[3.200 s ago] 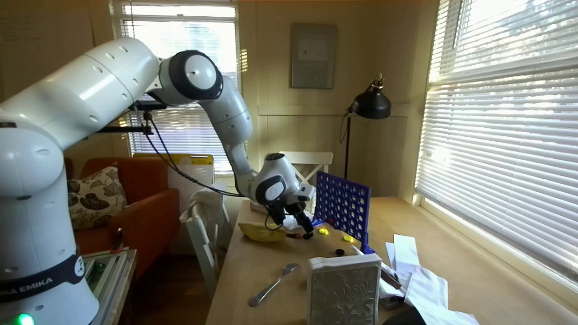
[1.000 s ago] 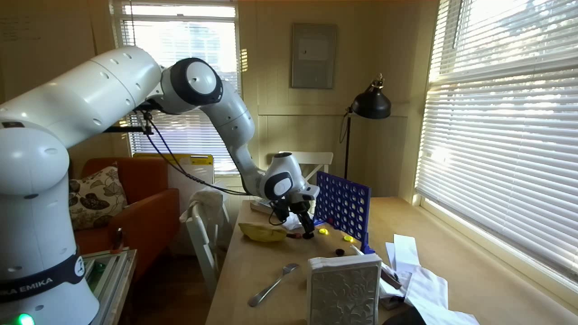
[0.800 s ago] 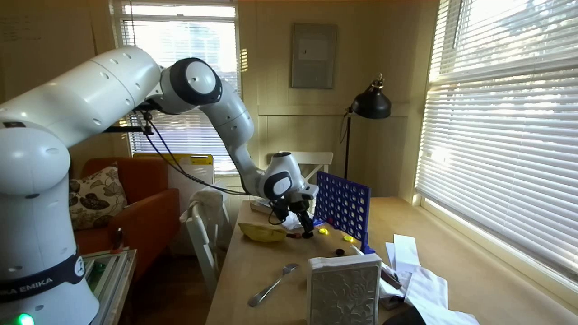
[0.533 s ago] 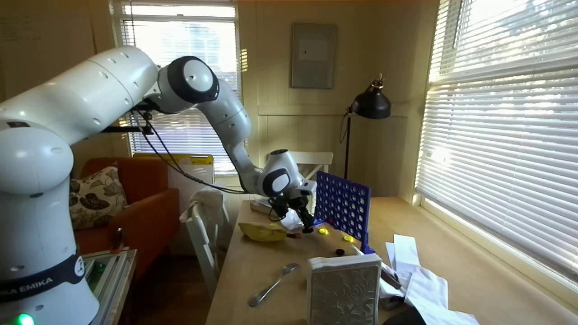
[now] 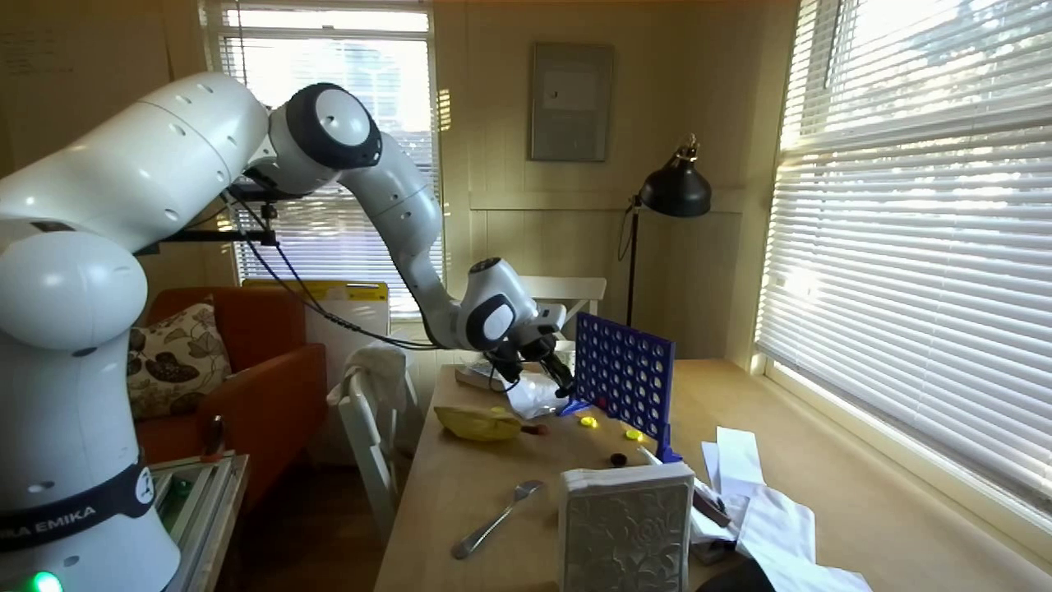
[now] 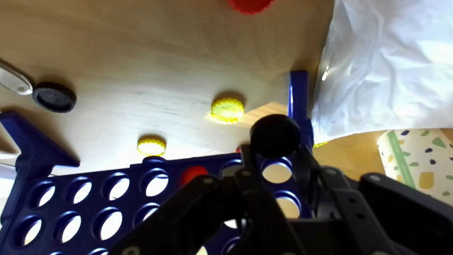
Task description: Put one orange chip and black chip in the blue gameboard.
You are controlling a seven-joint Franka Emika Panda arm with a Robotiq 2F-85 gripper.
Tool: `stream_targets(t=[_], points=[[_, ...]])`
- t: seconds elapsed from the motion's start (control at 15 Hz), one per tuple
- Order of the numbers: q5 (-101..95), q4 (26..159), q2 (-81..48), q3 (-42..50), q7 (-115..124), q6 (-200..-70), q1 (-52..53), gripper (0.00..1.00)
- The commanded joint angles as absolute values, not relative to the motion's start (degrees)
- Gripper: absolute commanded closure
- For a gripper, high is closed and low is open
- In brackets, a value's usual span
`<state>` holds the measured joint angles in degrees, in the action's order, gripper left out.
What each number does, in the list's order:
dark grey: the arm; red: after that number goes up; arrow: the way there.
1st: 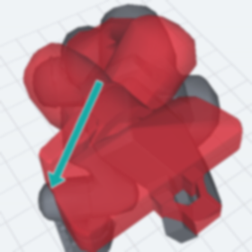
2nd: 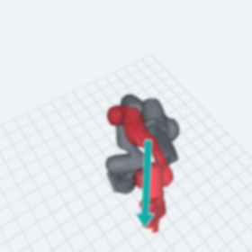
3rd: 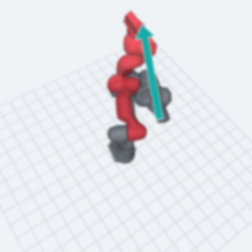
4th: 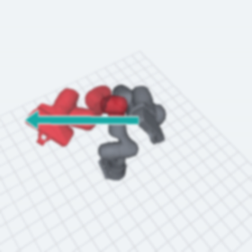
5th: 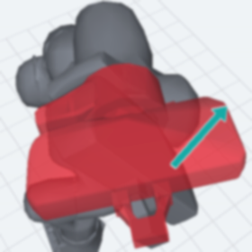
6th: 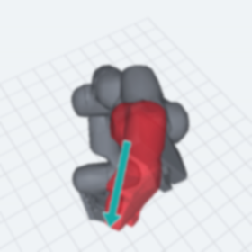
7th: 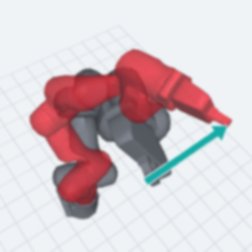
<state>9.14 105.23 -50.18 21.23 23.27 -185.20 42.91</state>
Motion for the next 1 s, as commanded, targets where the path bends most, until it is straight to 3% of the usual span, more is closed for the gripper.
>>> stream_targets(t=[0.0,0.27,0.8,0.93], points=[[12.9,112.4,-46.3,22.7,21.8,-190.0,45.9,0.92],[16.8,118.1,-43.6,23.8,20.2,-192.5,48.3,0.92],[25.6,126.1,-44.1,39.0,25.2,-194.7,67.6,0.92],[24.9,126.6,-43.7,39.1,24.4,-198.6,68.3,0.92]])
